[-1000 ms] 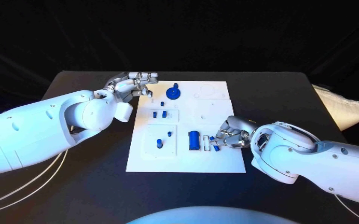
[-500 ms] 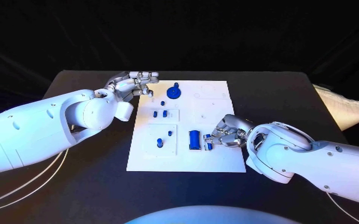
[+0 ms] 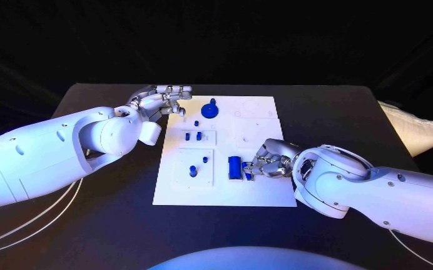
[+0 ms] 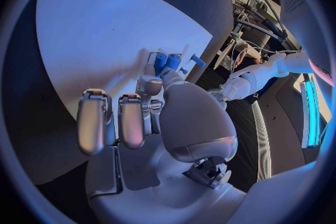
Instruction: Assemble the parts on the task board
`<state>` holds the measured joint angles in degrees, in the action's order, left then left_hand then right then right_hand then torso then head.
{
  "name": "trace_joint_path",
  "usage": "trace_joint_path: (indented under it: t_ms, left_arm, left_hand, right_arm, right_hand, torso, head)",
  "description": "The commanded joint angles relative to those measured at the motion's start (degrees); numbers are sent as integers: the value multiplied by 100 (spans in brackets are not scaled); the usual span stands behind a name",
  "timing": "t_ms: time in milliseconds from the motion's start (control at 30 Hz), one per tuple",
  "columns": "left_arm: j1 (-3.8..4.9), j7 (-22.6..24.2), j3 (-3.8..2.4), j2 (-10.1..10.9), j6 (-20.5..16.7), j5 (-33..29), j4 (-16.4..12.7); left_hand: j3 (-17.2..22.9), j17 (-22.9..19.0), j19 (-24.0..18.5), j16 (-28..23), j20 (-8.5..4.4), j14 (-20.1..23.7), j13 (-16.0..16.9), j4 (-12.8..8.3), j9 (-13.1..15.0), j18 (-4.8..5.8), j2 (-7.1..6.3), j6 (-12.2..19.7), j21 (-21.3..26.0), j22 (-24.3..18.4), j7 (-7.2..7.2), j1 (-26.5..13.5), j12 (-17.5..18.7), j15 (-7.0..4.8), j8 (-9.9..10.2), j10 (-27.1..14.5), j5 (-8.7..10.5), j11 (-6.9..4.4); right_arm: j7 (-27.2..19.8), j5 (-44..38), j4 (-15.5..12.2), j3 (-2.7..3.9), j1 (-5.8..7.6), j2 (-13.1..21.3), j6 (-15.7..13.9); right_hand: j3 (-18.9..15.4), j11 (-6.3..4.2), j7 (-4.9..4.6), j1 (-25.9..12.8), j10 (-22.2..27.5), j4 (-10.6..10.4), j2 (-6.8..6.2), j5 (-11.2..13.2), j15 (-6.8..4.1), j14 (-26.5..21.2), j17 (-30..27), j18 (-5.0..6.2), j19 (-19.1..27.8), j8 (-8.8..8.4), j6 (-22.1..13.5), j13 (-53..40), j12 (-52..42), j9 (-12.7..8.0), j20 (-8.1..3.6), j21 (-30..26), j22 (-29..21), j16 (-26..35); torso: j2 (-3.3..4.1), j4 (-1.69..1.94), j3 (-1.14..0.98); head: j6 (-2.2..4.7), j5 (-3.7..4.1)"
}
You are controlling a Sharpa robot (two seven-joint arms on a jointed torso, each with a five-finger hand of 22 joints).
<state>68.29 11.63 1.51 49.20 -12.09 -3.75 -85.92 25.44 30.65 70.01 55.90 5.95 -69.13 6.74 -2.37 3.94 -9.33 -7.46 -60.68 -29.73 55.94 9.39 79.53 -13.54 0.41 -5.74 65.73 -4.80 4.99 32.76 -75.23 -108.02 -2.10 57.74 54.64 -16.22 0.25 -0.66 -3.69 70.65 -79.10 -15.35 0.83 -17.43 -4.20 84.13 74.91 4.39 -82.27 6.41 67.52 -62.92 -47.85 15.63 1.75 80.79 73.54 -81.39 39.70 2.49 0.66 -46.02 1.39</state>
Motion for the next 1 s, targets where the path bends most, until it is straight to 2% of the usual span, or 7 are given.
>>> trace_joint_path:
  t_ms: [33, 667, 867, 1000]
  left_arm:
    - [2, 1, -4, -8, 125, -13, -16]
    - [2, -18, -4, -2, 151, -9, -17]
    - [2, -21, -4, -4, 157, -8, -13]
    - [2, -23, -4, -7, 161, -8, -11]
  left_hand:
    - [-9, -5, -29, 17, 8, 46, 8, -38, -4, -113, 27, 22, 19, -8, 0, 14, -18, -7, -17, -44, -7, 14]
    - [-9, -5, -29, 17, 8, 46, 8, -38, -4, -113, 27, 22, 19, -8, 0, 14, -18, -7, -17, -44, -7, 14]
    - [-13, -9, -29, 18, 9, 49, 7, -38, -4, -112, 28, 24, 21, -10, 2, 8, -22, -5, -18, -51, -6, 17]
    - [-13, -9, -29, 18, 9, 49, 7, -38, -4, -112, 28, 24, 21, -10, 2, 8, -22, -5, -18, -51, -6, 17]
  right_arm:
    - [151, -286, 35, -17, -26, -3, 481]
    - [205, -907, 31, -17, -30, 28, 401]
    - [199, -982, -12, -17, -31, 23, 258]
    - [177, -976, -50, -16, -32, 18, 122]
  right_hand:
    - [10, -6, 0, -70, -62, -37, 6, -21, -27, 357, 247, -89, -44, 17, 41, -22, -54, 15, 14, 30, 10, -7]
    - [54, -34, 33, 46, -103, 35, 61, -48, -48, 365, 286, -88, -45, 38, 72, -90, -151, 39, -1, 28, 11, -32]
    - [60, -40, 36, 65, -117, 48, 66, -73, -53, 368, 300, -89, -49, 43, 80, -115, -187, 45, -6, 32, 18, -43]
    - [15, -36, 31, 15, -118, 21, 22, -140, -54, 368, 299, -90, -51, 44, 79, -114, -179, 52, -11, 32, 18, -42]
  torso:
    - [-4, -3, 0]
    - [-2, -1, -2]
    - [-1, -3, -4]
    - [-1, 0, -2]
  head:
    - [-7, -3]
    - [-14, 26]
    - [-6, 33]
    - [-5, 40]
